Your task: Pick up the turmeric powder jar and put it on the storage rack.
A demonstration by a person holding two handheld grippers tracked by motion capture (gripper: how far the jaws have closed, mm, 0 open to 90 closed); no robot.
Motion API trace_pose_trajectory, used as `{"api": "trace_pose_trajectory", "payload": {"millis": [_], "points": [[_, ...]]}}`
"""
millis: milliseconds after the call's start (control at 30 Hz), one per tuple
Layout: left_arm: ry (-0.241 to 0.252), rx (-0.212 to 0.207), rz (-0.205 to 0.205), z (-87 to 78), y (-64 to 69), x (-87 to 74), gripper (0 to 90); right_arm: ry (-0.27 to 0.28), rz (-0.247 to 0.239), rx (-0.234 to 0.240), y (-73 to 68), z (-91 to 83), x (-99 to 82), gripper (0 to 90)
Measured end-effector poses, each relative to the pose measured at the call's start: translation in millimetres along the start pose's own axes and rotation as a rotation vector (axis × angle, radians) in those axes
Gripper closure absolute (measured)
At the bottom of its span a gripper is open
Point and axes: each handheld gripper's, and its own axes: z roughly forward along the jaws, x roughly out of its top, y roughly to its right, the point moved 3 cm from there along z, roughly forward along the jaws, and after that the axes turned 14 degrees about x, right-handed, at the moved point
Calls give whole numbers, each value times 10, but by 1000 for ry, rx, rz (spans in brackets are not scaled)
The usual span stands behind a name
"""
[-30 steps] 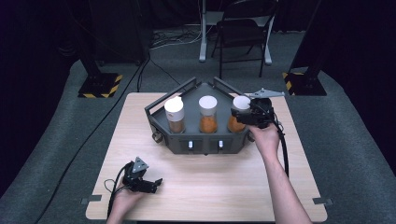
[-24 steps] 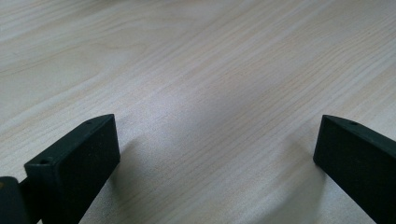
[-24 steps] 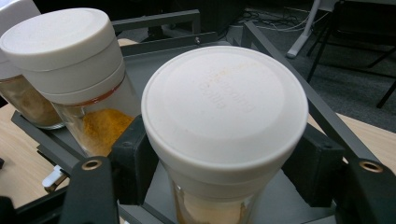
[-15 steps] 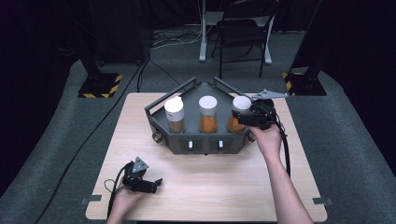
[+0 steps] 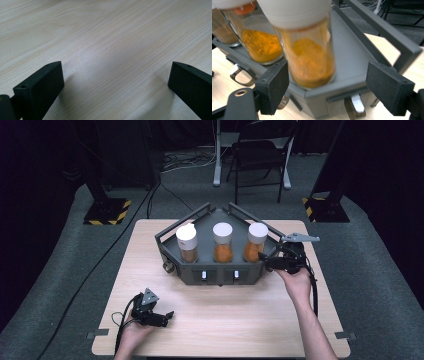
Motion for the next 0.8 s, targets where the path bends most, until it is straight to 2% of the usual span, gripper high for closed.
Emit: {"api": "trace_pose_trajectory", "payload": {"millis": [200, 367, 567, 800], "points": [[0, 0, 0, 0, 0, 0, 5, 5, 5, -1, 46, -71, -203, 163], [0, 0, 0, 0, 0, 0, 5, -1, -19, -19, 41, -102, -378, 156], [0, 0, 0, 0, 0, 0, 5, -5, -3, -26, 68, -120, -589, 143], [0, 0, 0, 0, 0, 0, 5, -63, -1, -53, 67, -44, -845, 132]]}}
